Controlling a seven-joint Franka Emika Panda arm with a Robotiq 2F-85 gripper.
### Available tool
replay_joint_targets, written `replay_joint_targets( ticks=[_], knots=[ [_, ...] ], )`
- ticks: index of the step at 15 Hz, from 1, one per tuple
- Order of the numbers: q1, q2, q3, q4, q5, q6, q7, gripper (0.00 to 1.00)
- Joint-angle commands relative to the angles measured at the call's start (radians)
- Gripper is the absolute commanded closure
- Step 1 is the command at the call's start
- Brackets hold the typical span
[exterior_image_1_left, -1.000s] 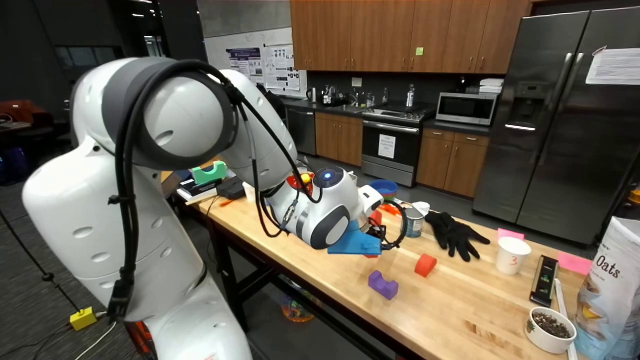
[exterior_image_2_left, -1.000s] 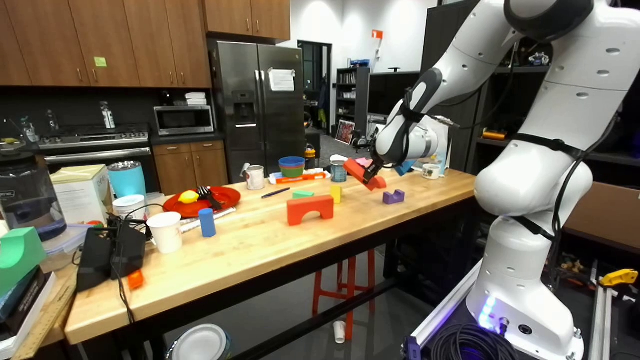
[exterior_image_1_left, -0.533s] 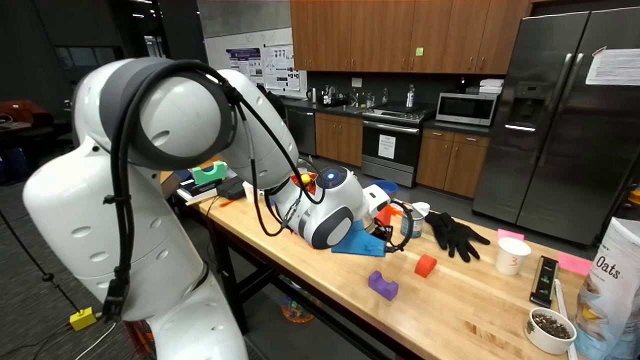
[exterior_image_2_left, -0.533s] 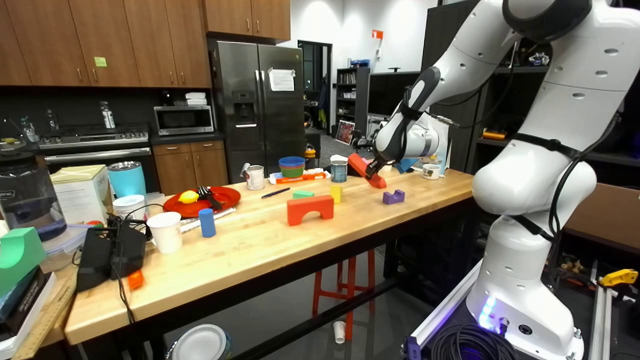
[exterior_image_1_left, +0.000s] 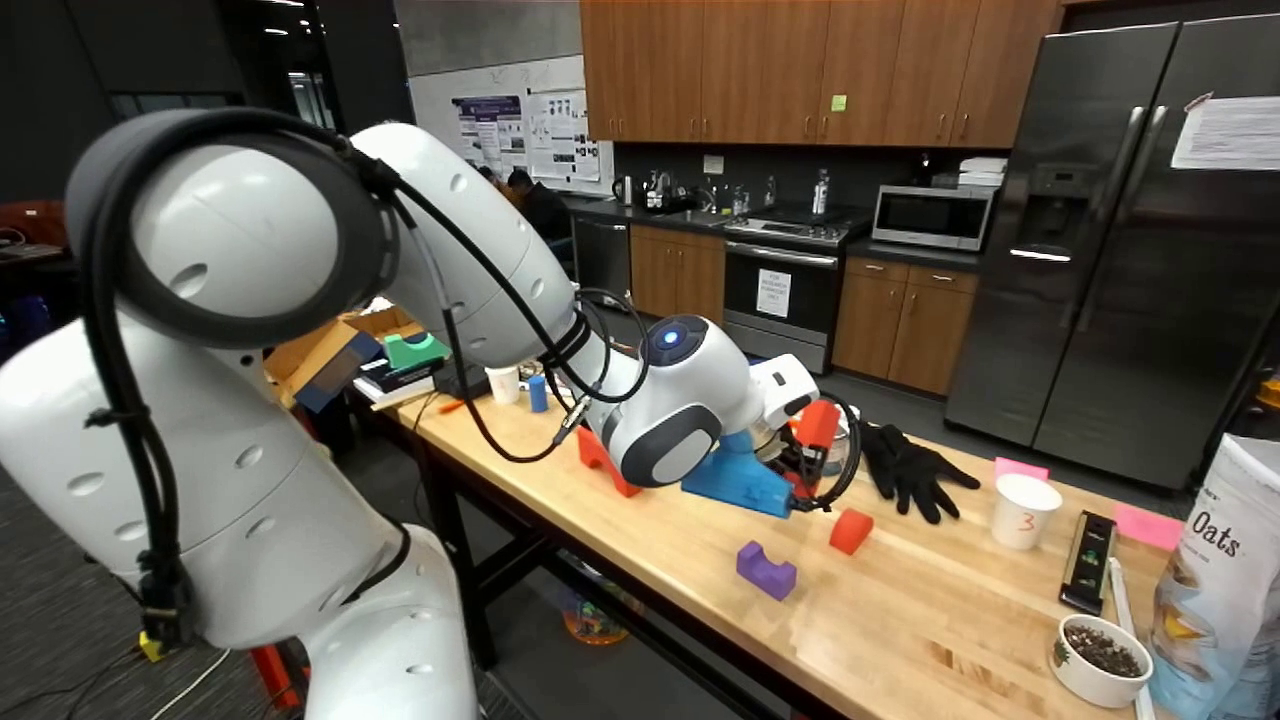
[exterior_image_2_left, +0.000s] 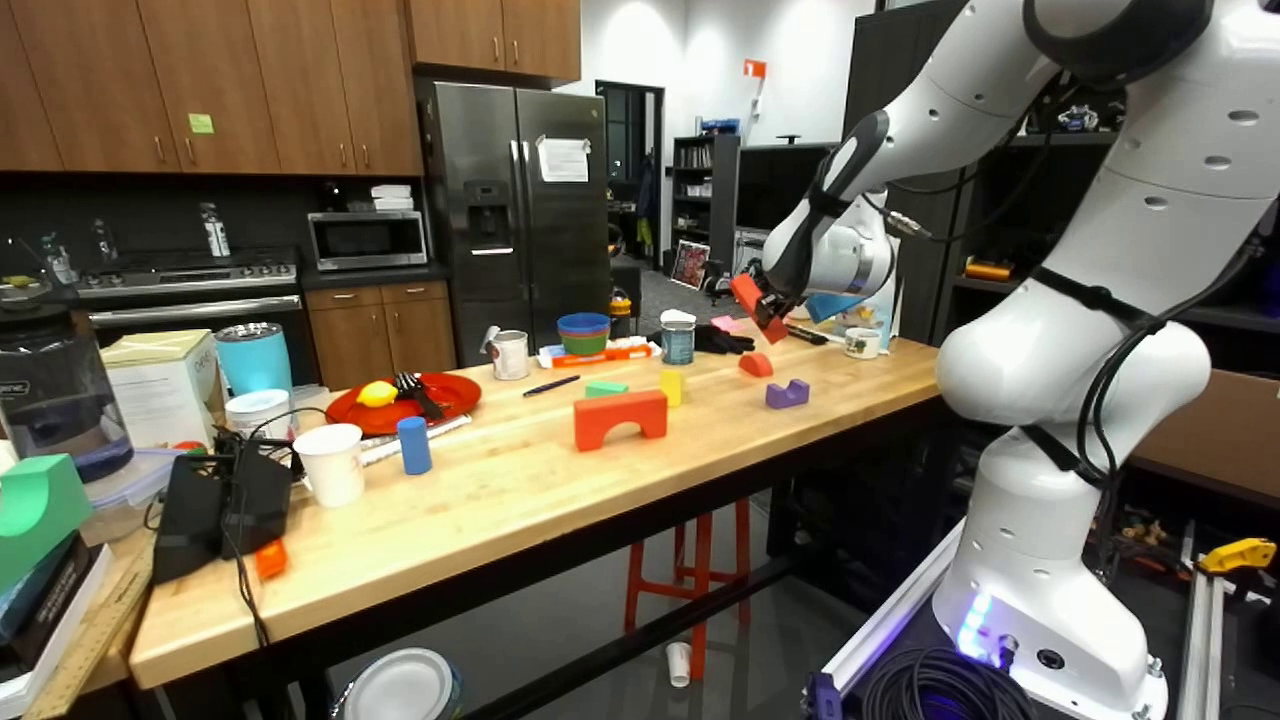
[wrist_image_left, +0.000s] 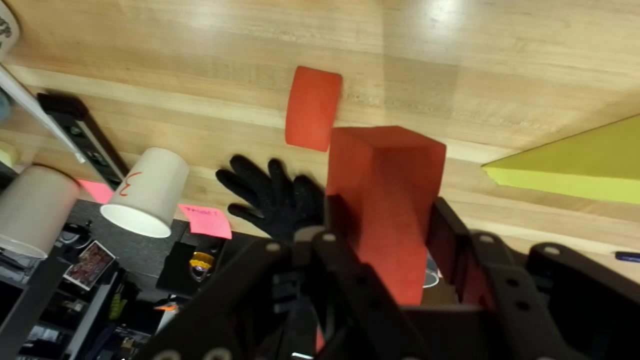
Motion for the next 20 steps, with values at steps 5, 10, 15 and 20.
replay_joint_targets(
  ticks=[5, 10, 15, 20],
  knots=[
    [0.008, -0.143, 0.026, -0.009, 0.433, -0.070, -0.166, 0.82],
    [0.086, -0.151, -0.065, -0.001, 0.886, -0.149, -0.402, 0.82],
    [0.090, -0.134, -0.077, -0.003, 0.948, -0.158, -0.431, 0.57],
    [0.117, -0.107, -0.082, 0.087, 0.942, -0.167, -0.503, 0.82]
  ],
)
